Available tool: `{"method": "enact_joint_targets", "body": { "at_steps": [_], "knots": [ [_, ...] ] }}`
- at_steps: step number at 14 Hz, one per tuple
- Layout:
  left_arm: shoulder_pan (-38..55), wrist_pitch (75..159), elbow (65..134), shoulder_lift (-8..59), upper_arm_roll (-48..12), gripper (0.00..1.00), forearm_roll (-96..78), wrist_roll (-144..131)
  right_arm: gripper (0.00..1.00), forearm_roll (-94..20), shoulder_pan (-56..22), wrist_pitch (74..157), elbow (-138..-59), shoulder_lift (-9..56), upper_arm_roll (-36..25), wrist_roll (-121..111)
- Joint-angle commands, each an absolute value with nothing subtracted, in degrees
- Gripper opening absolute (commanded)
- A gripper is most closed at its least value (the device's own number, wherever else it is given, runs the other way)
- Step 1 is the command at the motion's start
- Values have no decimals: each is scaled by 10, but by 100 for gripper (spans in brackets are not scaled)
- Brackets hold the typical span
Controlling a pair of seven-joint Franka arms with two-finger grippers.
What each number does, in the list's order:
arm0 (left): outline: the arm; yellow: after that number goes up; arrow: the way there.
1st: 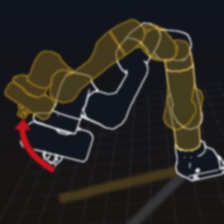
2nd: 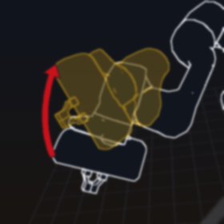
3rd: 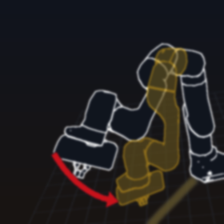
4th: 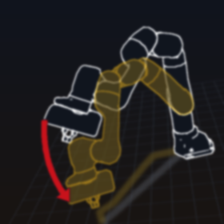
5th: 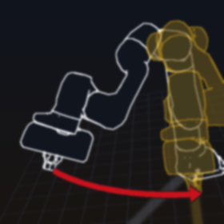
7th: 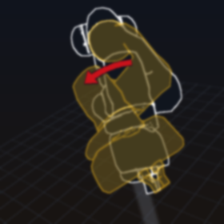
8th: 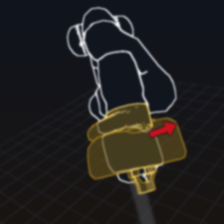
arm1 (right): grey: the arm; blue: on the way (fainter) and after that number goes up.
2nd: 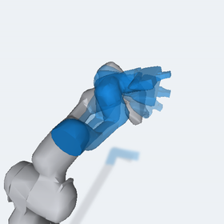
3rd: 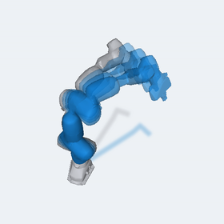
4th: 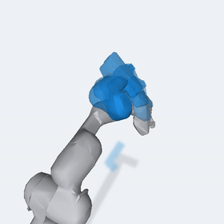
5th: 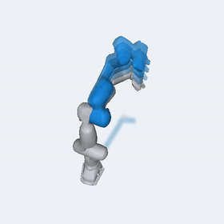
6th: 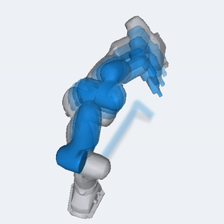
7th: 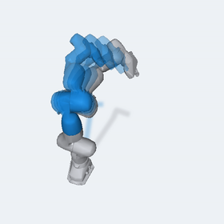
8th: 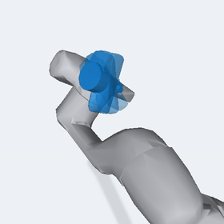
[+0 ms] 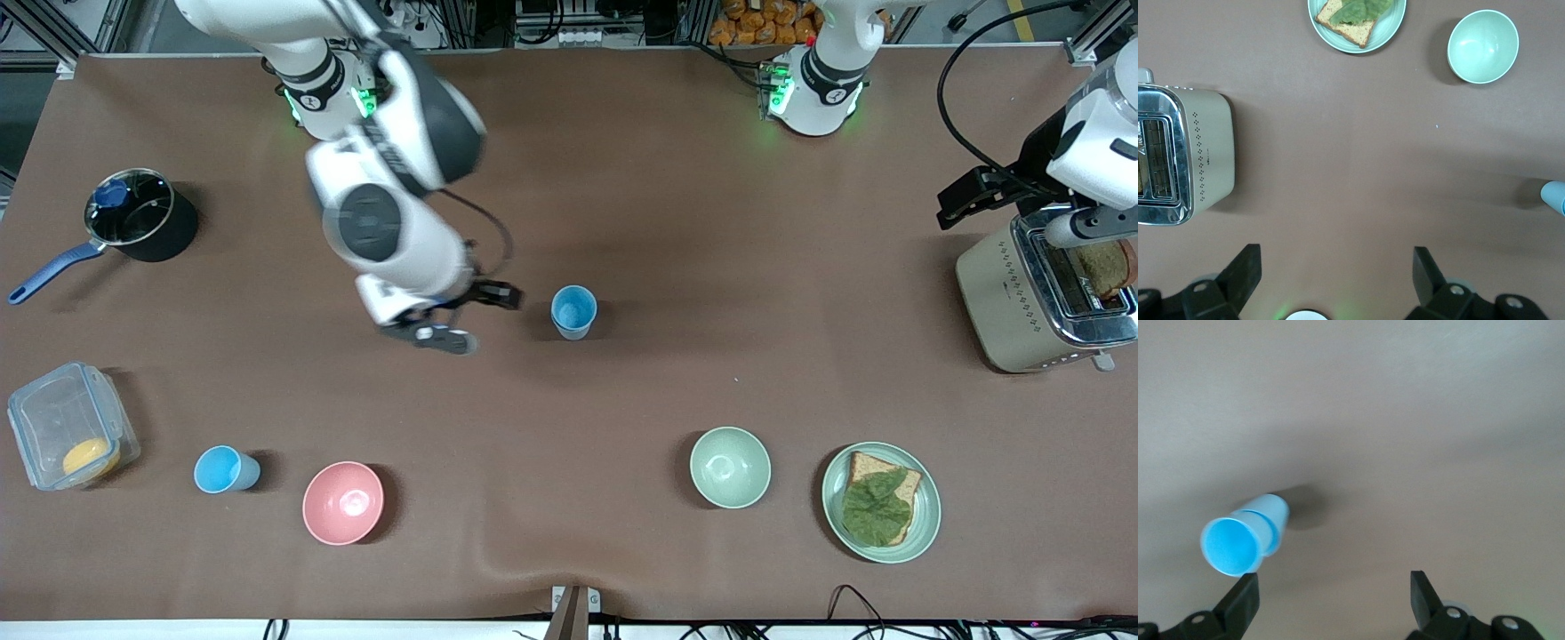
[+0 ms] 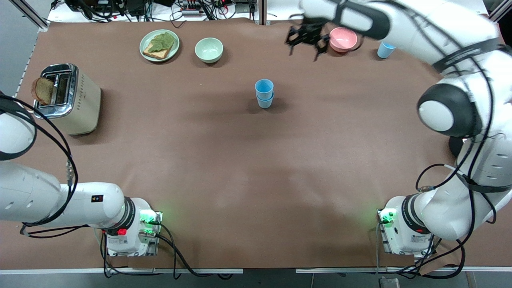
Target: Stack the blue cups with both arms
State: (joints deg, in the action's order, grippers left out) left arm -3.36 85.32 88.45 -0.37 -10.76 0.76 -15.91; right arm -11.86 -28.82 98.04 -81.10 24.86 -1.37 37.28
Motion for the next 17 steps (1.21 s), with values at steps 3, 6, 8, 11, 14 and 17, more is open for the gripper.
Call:
{"method": "enact_joint_targets", "body": {
  "at_steps": [3,6,8,11,14,17],
  "knots": [
    [-37,850,878,-11,-110,100,13,-149,100,-70,-184,970,-951,128,-3,166],
    [-37,850,863,-5,-113,100,15,-156,100,-58,-101,965,-977,91,-3,23],
    [-36,850,860,-4,-113,100,17,-156,100,-58,-56,955,-981,62,-3,-31],
    [-36,850,856,-4,-113,100,18,-150,100,-43,-19,929,-971,8,-3,-37],
    [-36,848,854,-5,-111,100,18,-149,100,-4,-14,913,-950,-17,0,-37],
    [-36,848,854,-4,-112,100,17,-149,100,1,49,853,-891,2,62,-32]
  ]
}}
